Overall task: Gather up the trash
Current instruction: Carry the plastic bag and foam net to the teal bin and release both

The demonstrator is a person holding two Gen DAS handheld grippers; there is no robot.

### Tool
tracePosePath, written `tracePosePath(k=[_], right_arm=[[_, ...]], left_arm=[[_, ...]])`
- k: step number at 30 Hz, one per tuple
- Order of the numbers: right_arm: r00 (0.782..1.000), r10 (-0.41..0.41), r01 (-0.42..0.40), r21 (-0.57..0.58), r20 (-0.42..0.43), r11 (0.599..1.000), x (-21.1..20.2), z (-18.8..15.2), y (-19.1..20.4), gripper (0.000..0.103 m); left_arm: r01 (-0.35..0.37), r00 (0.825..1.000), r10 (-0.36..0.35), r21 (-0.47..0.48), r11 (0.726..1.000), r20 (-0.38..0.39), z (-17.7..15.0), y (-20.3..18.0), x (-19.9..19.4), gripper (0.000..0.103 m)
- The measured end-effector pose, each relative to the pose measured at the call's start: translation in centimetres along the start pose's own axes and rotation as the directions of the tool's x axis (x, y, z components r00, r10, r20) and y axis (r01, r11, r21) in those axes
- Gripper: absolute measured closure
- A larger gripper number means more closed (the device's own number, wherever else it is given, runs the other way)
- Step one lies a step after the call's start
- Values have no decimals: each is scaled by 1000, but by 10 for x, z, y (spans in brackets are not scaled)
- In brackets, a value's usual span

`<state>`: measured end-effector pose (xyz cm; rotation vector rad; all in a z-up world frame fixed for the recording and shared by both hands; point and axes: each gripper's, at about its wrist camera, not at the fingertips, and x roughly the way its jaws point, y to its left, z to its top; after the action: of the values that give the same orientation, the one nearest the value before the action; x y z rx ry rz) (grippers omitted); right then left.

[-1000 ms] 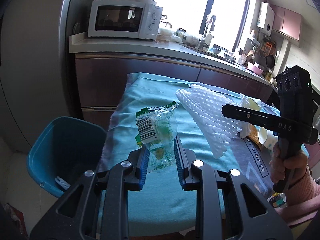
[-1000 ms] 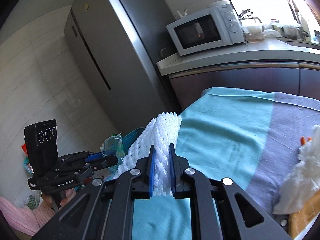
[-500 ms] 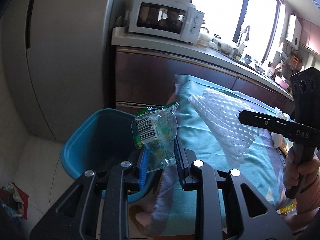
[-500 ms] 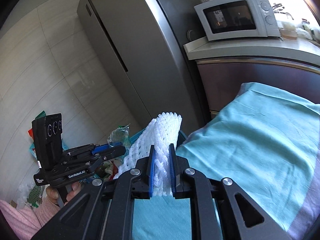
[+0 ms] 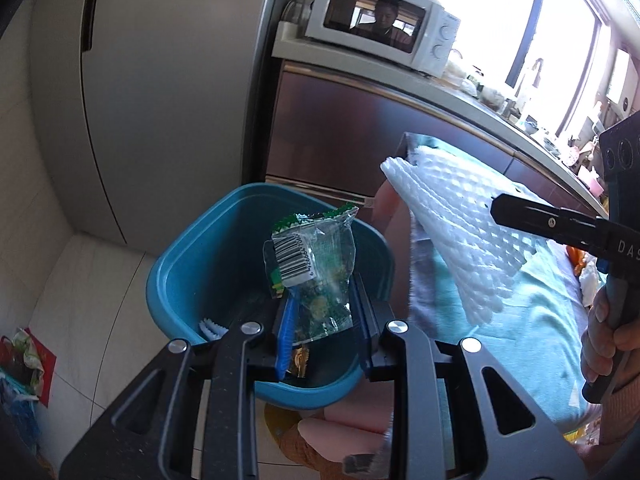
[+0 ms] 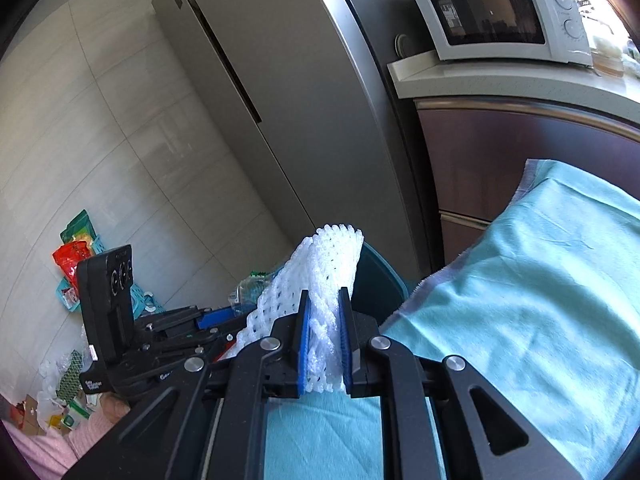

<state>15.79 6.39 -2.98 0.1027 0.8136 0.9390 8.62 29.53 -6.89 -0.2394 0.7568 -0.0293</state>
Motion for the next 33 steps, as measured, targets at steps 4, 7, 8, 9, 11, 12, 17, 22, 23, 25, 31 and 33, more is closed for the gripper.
tracePosePath(k=[4,7,8,9,11,12,17,22,23,25,31,33], right_arm=[[1000,-11,11,2,-26,1000,17,5,1,90],[999,-22,23,3,-44,1000,28,8,1,90],[998,-27,28,4,-49,1000,31,9,1,90],[998,-30,30,3,-54,1000,34,9,2,90],[997,-43,43,2,-65,999,40,10,2,89],[996,-45,46,2,-70,999,43,10,3,89],[992,-69,70,10,-106,997,61,11,1,87],[988,-80,84,26,-134,996,74,12,-5,85],[987,-84,89,26,-138,996,76,12,-5,84],[986,-86,91,30,-142,995,79,13,-7,84],[985,-87,95,46,-149,994,84,15,-11,75],[985,-84,93,51,-151,994,84,15,-13,72]], left_arm=[[-7,1000,7,-16,1000,-16,-2,6,11,77],[-12,1000,11,-33,999,-27,-3,11,19,77],[-15,999,14,-37,999,-31,-2,12,22,77],[-22,999,20,-43,999,-38,-2,13,25,77],[-27,999,25,-47,999,-44,-2,15,29,77],[-32,998,29,-48,998,-46,-1,15,32,76],[-47,997,43,-60,997,-61,3,17,46,74],[-55,996,49,-82,995,-73,0,24,53,74],[-54,996,48,-87,995,-75,0,25,55,73],[-52,996,44,-94,994,-81,0,28,59,72],[-58,995,48,-108,993,-91,0,31,66,68],[-61,995,51,-116,991,-90,0,32,66,68]])
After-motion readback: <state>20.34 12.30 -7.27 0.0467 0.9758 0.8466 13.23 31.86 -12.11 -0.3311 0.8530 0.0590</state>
